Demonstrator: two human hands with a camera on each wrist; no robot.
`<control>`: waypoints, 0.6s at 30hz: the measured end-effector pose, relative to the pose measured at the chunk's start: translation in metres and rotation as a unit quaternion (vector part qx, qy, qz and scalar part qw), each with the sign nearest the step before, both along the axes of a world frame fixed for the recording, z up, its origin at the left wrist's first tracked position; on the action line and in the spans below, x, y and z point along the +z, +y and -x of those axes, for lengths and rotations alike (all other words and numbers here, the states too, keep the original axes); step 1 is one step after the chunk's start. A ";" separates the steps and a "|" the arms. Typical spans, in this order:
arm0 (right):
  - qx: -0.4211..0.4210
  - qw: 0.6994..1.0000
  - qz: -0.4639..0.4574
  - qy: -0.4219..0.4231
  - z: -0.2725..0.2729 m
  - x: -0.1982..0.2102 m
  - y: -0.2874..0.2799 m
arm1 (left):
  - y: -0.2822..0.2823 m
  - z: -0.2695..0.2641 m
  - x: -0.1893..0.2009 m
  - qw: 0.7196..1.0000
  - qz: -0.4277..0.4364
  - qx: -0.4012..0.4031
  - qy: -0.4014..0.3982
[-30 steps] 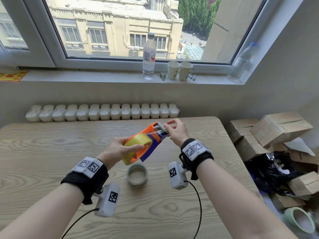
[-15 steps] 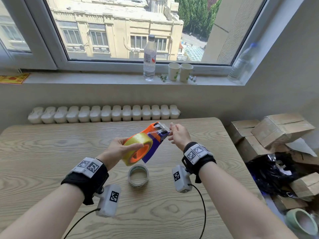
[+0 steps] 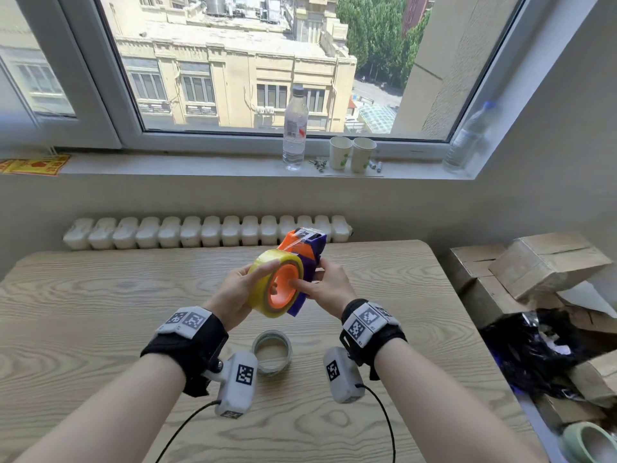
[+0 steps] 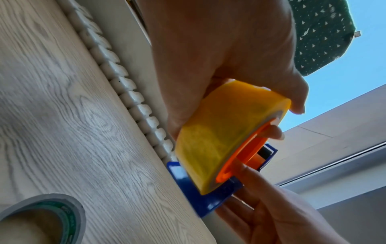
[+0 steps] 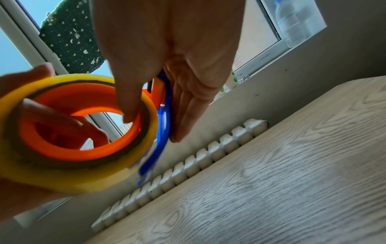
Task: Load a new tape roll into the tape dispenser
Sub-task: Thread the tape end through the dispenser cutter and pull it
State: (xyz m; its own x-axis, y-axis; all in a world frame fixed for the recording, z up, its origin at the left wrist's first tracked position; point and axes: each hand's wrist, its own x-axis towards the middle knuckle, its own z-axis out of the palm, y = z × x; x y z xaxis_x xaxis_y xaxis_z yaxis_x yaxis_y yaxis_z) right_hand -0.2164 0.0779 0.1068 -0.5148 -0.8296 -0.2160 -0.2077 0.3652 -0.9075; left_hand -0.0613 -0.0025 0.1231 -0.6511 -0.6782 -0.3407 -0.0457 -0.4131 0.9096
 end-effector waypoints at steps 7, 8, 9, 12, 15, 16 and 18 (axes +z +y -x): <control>-0.024 0.999 0.012 0.037 -0.003 0.003 0.003 | 0.002 -0.003 -0.001 1.000 -0.012 -0.002 -0.026; -0.026 0.998 0.008 0.048 -0.001 0.005 0.005 | 0.002 -0.002 0.000 0.999 -0.005 0.002 -0.036; -0.028 0.998 0.003 0.064 0.001 0.006 0.007 | 0.002 -0.002 0.001 0.999 0.008 0.006 -0.049; -0.031 0.992 -0.021 0.121 0.004 0.012 0.013 | 0.002 -0.002 0.004 0.995 0.066 0.002 -0.080; -0.036 0.988 -0.034 0.145 0.005 0.013 0.016 | 0.004 -0.002 0.011 0.986 0.113 -0.024 -0.120; -0.039 0.987 -0.039 0.150 0.005 0.012 0.016 | 0.004 -0.001 0.012 0.982 0.127 -0.031 -0.137; -0.040 0.985 -0.046 0.162 0.003 0.012 0.016 | 0.005 0.000 0.012 0.970 0.163 -0.053 -0.174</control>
State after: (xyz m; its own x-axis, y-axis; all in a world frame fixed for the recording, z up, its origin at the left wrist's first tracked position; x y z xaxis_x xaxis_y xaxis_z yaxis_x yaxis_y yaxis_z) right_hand -0.2192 0.0938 0.1186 -0.6323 -0.7681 -0.1017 -0.4476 0.4692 -0.7613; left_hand -0.0614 0.0026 0.1355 -0.6079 -0.7215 -0.3316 -0.3994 -0.0831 0.9130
